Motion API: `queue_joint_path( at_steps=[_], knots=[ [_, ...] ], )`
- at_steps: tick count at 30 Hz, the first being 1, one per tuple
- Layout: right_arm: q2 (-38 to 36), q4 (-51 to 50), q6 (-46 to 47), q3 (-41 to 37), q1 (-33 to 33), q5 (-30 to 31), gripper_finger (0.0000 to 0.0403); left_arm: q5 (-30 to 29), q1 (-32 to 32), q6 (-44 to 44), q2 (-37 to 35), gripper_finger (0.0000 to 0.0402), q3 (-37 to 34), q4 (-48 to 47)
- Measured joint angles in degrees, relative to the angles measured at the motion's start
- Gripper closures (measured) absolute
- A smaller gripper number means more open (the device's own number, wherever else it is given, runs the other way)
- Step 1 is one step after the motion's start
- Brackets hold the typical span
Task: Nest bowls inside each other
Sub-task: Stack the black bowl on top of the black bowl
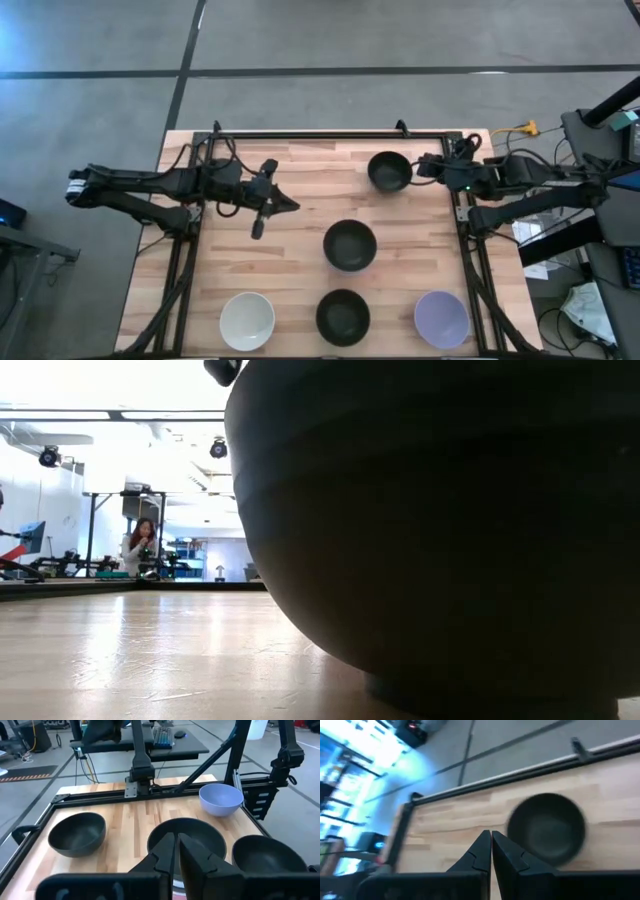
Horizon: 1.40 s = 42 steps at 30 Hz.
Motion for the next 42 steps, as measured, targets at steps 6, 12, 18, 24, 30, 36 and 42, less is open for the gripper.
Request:
queue_joint_path(
  at_steps=[6,12,18,24,30,36,42],
  knots=[
    [1.37,-0.03,-17.36,-3.93,-5.22,-8.58,0.0386,0.00,0.02,-0.11,2.50,0.0394,1.24,1.56],
    [7.82,-0.07,-40.08,-2.82,-11.62,-24.33,0.0346,0.02,0.02,-0.17,4.39,0.0394,3.01,1.28],
    [15.96,-1.55,-61.10,1.59,-13.88,-30.32,0.0288,0.05,0.02,-1.09,6.37,0.0394,5.56,2.04],
    [24.21,-5.53,-76.78,7.31,-13.85,-30.43,0.0244,0.12,-0.02,-7.34,6.69,0.0394,5.84,1.71],
    [30.44,-6.30,-85.55,8.65,-14.05,-30.61,0.0206,0.15,-0.02,-9.05,6.56,0.0394,5.81,1.76],
    [35.25,-6.77,-88.75,7.93,-16.87,-37.67,0.0160,0.20,-0.09,-9.11,6.25,0.0394,5.81,1.72],
    [37.58,-5.79,-92.48,7.89,-20.68,-41.93,0.0140,0.26,-0.09,-9.11,5.90,0.0394,5.81,1.73]
  ],
)
